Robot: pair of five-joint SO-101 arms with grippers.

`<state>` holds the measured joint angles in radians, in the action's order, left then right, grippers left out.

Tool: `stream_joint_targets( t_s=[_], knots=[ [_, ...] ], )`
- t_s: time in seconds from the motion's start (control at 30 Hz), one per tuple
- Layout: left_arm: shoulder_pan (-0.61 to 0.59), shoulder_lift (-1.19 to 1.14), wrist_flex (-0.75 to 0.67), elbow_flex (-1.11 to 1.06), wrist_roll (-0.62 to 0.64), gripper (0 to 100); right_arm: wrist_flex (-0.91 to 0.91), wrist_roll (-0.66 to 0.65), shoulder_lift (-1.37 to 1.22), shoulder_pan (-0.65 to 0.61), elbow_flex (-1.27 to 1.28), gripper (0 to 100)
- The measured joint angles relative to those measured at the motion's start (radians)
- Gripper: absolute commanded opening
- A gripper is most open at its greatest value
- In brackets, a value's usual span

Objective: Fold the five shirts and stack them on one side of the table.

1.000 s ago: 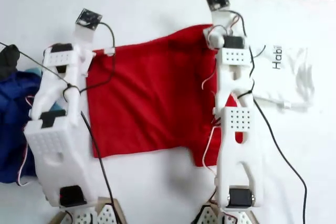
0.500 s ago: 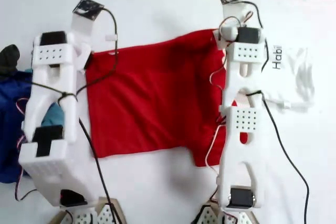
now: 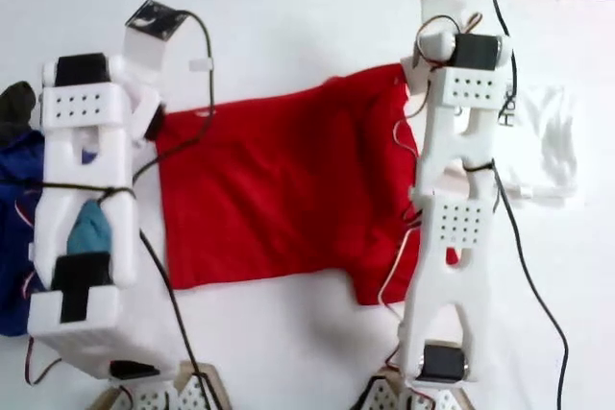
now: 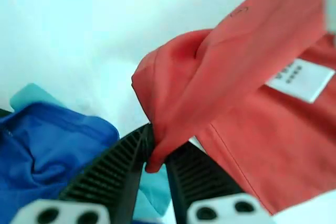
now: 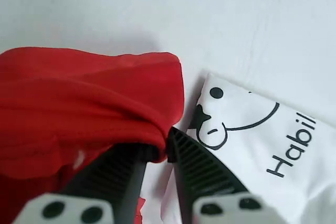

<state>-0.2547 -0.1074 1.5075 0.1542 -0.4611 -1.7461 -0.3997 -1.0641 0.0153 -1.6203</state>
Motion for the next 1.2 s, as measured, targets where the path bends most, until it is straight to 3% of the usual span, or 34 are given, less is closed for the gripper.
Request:
stream_joint_targets(
  t_s=[0.27, 0.63, 1.0, 1.2],
  knots=[
    [0.0, 0.127, 0.1, 0.0, 0.0, 3, 0.0, 0.0, 0.204, 0.014, 0.068, 2.1],
    [-0.002, 0.222, 0.169, -0.034, 0.003, 3, 0.0, 0.0, 0.73, 0.015, 0.769, 2.2],
    [-0.002, 0.557, -0.011, -0.542, -0.057, 3, 0.239, -0.038, 1.232, 0.017, 1.54, 2.2],
    [-0.002, 0.621, -0.092, -0.747, -0.06, 3, 0.368, -0.089, 1.485, 0.029, 1.981, 2.2]
  ],
)
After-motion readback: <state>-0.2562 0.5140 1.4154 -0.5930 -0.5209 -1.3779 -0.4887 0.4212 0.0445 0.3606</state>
